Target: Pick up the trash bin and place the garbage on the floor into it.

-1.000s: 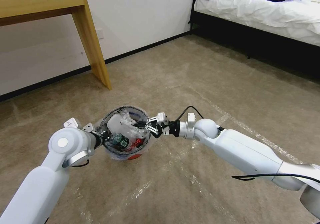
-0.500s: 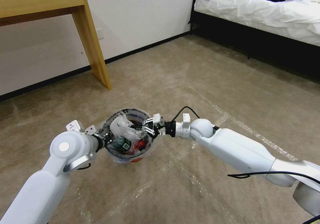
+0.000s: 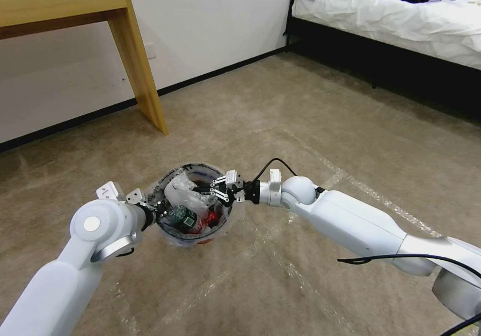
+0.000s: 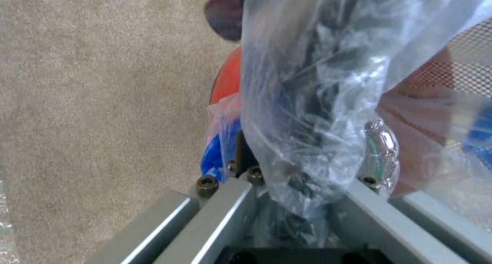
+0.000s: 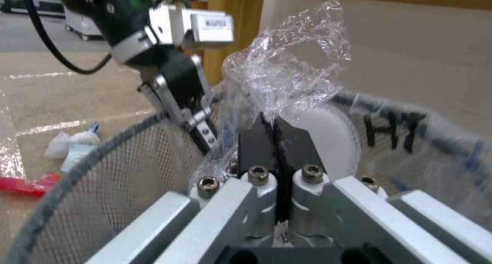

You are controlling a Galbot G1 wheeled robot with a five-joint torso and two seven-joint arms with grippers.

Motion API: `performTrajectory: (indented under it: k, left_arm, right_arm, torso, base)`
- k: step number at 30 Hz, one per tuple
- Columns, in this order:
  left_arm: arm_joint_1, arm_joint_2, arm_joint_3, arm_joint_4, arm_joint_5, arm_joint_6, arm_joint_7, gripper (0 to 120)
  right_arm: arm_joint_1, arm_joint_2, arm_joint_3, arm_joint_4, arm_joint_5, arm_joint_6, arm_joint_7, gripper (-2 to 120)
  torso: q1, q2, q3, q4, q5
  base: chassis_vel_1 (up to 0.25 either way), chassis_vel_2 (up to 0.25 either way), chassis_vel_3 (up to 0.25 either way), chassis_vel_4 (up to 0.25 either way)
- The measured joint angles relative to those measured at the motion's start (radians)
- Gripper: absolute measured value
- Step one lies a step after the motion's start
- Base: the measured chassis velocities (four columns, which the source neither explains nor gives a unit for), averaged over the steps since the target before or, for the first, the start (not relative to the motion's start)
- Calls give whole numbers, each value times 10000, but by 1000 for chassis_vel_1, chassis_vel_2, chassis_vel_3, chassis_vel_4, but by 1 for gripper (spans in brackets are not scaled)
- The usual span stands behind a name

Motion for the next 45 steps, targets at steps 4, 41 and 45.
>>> performTrajectory:
  k: [4,41,45]
  left_arm:
    - [82,85,-63,-188,-96,-8,-28,0]
    - [-246,117,-49,-8,-406,-154,-122,0]
    - [-250,112,-41,-53,-433,-154,-134,0]
  right_arm:
    - [-24,17,-15,-134,-155,159,58,4]
    - [362,-170,-80,118,-158,309,33,100]
    - [365,-132,-67,-45,-312,339,-5,100]
  torso:
    - [0,0,0,1,1]
    - [0,0,0,1,1]
    - [0,0,0,1,1]
  base:
    - [0,0,0,0]
    - [0,0,0,0]
    - [0,0,0,0]
